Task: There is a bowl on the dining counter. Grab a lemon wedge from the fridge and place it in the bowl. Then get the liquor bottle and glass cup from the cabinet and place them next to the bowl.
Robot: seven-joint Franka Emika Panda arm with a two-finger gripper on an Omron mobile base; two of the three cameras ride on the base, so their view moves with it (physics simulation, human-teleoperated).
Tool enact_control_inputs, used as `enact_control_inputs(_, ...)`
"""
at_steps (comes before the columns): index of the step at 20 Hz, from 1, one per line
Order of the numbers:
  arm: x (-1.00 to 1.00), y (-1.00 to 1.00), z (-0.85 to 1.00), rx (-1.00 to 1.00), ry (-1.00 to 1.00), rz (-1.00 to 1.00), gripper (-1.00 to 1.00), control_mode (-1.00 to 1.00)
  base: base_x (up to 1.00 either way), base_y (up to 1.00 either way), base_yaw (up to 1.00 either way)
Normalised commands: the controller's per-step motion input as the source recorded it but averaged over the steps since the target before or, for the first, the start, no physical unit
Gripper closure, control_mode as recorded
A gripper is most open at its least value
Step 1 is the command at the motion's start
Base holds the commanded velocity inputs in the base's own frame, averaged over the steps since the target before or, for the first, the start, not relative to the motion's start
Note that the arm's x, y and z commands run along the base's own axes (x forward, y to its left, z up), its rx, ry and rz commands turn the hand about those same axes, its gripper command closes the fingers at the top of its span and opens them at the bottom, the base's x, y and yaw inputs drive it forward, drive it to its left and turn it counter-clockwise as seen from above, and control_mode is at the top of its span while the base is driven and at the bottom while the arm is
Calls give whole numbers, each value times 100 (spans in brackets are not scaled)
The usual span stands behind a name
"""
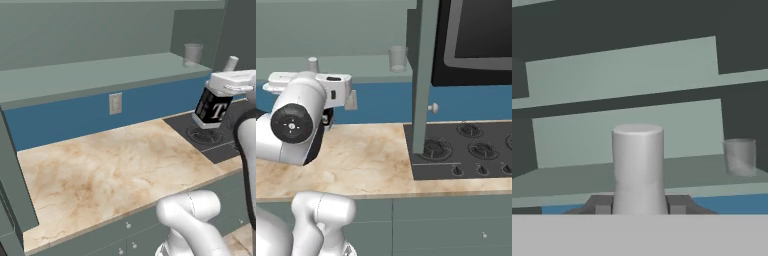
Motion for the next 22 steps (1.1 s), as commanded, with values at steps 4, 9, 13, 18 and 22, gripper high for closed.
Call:
enact_control_inputs(4, -52, 0, -24, 0, 3, 0, 100, 100, -5, 1, 0)
enact_control_inputs(9, 0, 0, 0, 0, 0, 0, 100, 100, -11, 11, 0)
enact_control_inputs(13, 0, 0, 0, 0, 0, 0, 100, 100, -61, 28, 2)
enact_control_inputs(18, 0, 0, 0, 0, 0, 0, 100, 100, -85, 41, 1)
enact_control_inputs(22, 0, 0, 0, 0, 0, 0, 100, 100, -95, 50, 0)
